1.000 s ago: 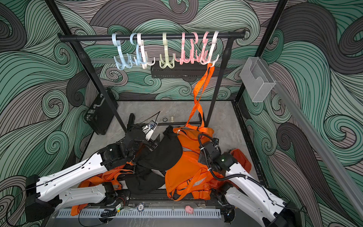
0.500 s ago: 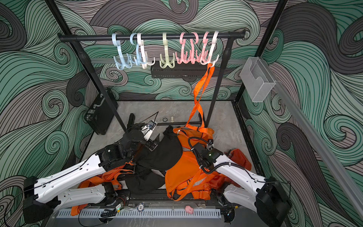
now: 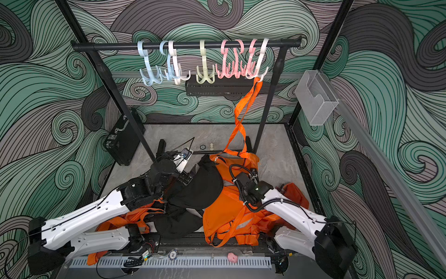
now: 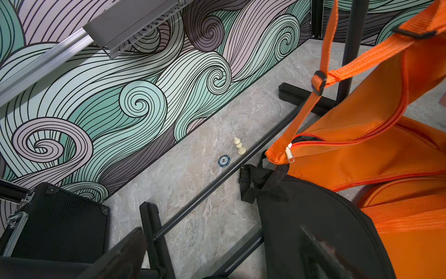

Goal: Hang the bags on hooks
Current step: Pick up the bag from the center of the board.

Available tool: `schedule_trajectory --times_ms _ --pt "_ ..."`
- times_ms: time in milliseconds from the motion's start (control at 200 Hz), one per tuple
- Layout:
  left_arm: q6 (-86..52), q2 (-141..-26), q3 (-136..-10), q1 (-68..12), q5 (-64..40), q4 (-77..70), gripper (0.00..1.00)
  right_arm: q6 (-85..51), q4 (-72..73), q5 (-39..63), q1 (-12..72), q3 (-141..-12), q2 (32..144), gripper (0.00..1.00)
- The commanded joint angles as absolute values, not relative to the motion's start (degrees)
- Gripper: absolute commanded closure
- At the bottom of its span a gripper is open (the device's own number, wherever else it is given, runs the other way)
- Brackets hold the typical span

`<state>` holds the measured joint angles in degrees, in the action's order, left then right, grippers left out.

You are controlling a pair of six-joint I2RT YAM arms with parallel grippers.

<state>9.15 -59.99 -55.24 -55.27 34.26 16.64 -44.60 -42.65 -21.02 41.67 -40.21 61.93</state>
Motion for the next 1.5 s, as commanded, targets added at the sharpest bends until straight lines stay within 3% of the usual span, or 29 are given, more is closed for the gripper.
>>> schedule_trajectory --times_ms 0,315,670,836,1036,1301,1491 --pt "9.7 -59.1 -54.9 -55.3 33.8 15.4 0.02 -44.2 -47.1 -21.8 42.4 -45.6 58.8 1.00" --pt "9.8 -58.5 -55.0 -55.3 33.1 15.6 0.02 -36.9 -53.2 -15.8 45.6 -64.1 57.5 1.00" --pt "10.0 -58.2 -54.8 -55.2 30.8 15.9 0.02 -31.3 -61.1 -19.5 45.7 -82.9 53.5 1.00" --pt "10.5 -57.2 -54.8 -55.3 27.9 16.1 0.02 -26.6 -57.3 -7.5 45.7 -89.5 54.9 1.00" --pt "12.2 -49.8 -54.8 -55.4 14.4 15.9 0.04 -23.1 -55.1 4.3 46.6 -97.6 64.4 1.00" --pt "14.8 -46.2 -60.1 -55.8 5.2 22.1 0.04 -20.1 -46.9 13.4 48.0 -95.2 76.2 1.00" --pt "14.5 -51.2 -60.3 -56.9 9.1 25.3 0.04 -21.3 -40.7 16.1 48.2 -91.9 76.9 1.00"
